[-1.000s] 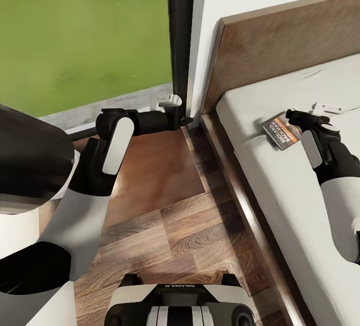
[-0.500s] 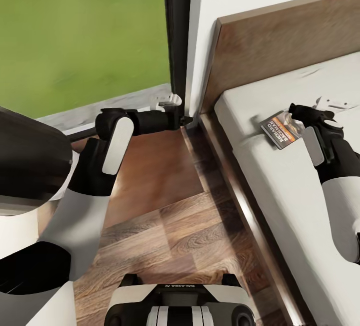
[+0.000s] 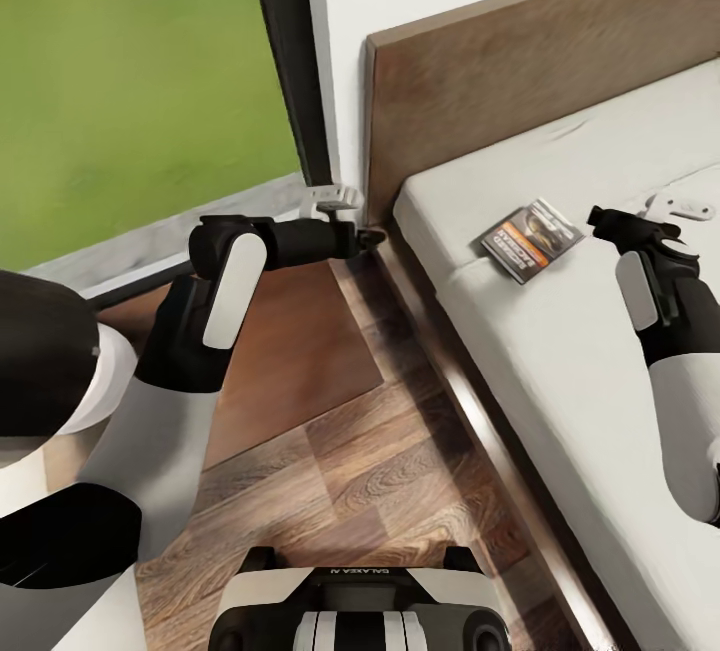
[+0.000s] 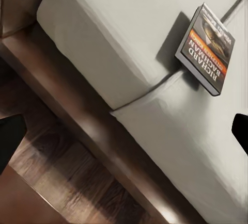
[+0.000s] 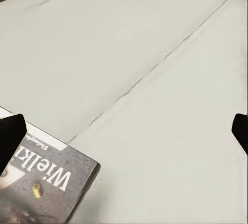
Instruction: In the bedroom, move the book from the bed onto either nightstand, and place the two sandals side by side next to the bed.
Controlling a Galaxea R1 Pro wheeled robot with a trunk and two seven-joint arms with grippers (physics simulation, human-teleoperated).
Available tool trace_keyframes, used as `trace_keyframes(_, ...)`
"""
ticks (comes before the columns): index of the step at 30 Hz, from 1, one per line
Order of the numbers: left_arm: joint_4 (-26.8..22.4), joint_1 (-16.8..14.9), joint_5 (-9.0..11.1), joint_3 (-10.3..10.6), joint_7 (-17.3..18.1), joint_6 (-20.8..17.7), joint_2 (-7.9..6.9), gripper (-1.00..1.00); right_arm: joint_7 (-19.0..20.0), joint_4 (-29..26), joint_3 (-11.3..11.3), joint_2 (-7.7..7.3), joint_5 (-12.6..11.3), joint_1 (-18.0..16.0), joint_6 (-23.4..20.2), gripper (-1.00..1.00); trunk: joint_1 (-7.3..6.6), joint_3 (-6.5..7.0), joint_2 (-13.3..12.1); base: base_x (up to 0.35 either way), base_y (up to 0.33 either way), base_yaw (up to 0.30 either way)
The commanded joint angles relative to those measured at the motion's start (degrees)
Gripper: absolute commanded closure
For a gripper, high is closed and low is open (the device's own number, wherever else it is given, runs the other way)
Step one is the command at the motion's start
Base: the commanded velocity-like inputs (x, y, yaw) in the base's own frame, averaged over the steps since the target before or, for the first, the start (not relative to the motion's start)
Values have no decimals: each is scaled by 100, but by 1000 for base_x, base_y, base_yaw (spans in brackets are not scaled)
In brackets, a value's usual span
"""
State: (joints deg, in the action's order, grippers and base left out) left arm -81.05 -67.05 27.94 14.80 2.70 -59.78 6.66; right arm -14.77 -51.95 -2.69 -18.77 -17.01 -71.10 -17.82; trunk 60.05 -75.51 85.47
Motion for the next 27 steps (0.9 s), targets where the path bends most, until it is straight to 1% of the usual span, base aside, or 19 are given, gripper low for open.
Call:
trace_keyframes(1,-4,-2,-26,-4,28,-22,2,-100,-32,-7,-22,-3,-56,-1,-24,-100,0,-3,2,1,1,-72)
trace_keyframes(6,-7,22,-25,-4,28,-22,2,-100,-27,14,-67,0,-64,0,-29,-100,0,-3,2,1,1,-33)
trace_keyframes(20,-7,35,-34,-4,20,-22,2,-100,-23,-5,-60,13,-74,0,-43,-100,0,-3,2,0,0,-2)
trace_keyframes(27,0,37,-41,-6,20,-22,-4,-100,-18,-8,-49,40,-67,0,-110,-100,0,-3,2,86,134,0)
